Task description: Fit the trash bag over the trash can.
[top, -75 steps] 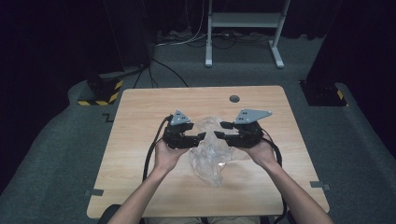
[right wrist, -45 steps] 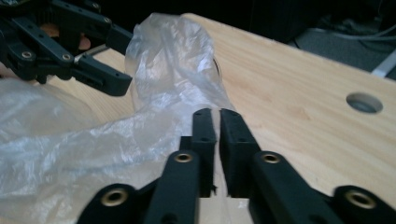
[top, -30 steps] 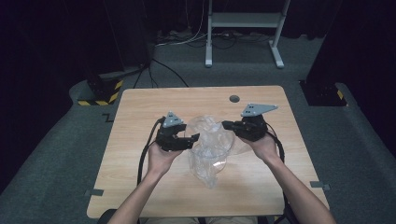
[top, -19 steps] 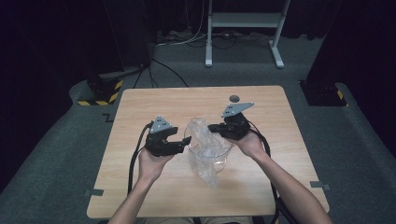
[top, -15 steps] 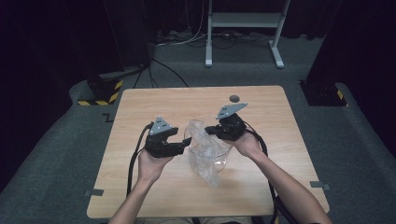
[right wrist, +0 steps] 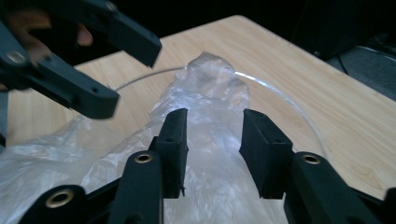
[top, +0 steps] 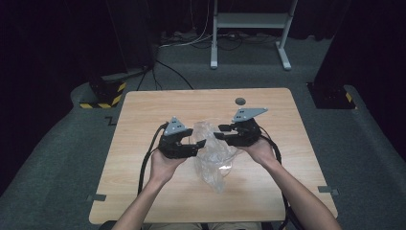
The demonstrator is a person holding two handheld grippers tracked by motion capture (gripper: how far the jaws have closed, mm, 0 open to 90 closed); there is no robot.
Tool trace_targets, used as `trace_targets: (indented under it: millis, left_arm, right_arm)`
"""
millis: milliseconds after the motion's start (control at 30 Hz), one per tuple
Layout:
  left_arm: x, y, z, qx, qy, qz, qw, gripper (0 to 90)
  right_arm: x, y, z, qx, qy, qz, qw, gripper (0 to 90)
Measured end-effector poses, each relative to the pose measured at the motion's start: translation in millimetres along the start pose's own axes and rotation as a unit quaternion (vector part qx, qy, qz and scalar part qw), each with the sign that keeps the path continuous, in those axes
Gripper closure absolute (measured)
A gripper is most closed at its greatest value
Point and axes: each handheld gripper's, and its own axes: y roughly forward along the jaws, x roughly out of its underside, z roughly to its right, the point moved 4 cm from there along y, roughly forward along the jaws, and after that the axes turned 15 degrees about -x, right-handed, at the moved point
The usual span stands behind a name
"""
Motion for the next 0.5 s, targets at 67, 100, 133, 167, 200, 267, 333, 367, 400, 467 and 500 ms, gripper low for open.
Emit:
trace_targets:
  millis: [67,100,133,167,200,267,333,367,400,467,500]
  left_arm:
    - [-3.8,4.7,4.0,0.007,0.007,0.002,0.9999,35.7]
    - [-3.8,4.7,4.0,0.007,0.007,0.002,0.9999,35.8]
    - [-5.6,7.2,5.9,0.008,0.011,0.003,0.9999,35.8]
    - [-7.5,10.5,8.0,0.009,0.017,0.002,0.9998,35.9]
    - [-8.8,13.3,9.4,0.01,0.02,0.003,0.9997,36.1]
    - [-11.0,22.8,11.8,0.011,0.023,-0.006,0.9996,36.9]
    - [-11.8,29.5,12.8,0.012,0.028,-0.015,0.9994,37.5]
    - [-12.0,32.7,13.2,0.013,0.028,-0.02,0.9993,37.8]
    - [-12.0,32.7,13.2,0.013,0.028,-0.02,0.9993,38.2]
    - [-12.1,38.3,13.8,0.011,0.03,-0.032,0.999,38.4]
    - [-12.0,41.7,14.0,0.01,0.03,-0.04,0.9987,38.6]
  right_arm:
    - [1.1,-9.3,-1.5,0.005,0.008,0.017,0.9998,58.3]
    - [1.1,-9.3,-1.5,0.005,0.008,0.017,0.9998,58.3]
    - [2.0,-13.7,-2.1,0.007,0.009,0.023,0.9997,57.1]
    - [3.1,-18.2,-2.9,0.011,0.01,0.026,0.9996,56.0]
    - [4.5,-24.0,-3.8,0.016,0.011,0.033,0.9992,55.0]
    - [8.3,-38.0,-4.7,0.026,0.022,0.051,0.9981,53.3]
    - [11.5,-48.1,-4.3,0.033,0.032,0.061,0.9971,52.3]
    - [13.4,-52.9,-4.1,0.036,0.037,0.065,0.9965,52.0]
    - [15.4,-57.3,-4.0,0.038,0.042,0.068,0.9961,51.7]
    - [17.6,-61.5,-4.0,0.042,0.045,0.068,0.9958,51.7]
    - [20.0,-65.4,-4.1,0.046,0.048,0.068,0.9955,51.8]
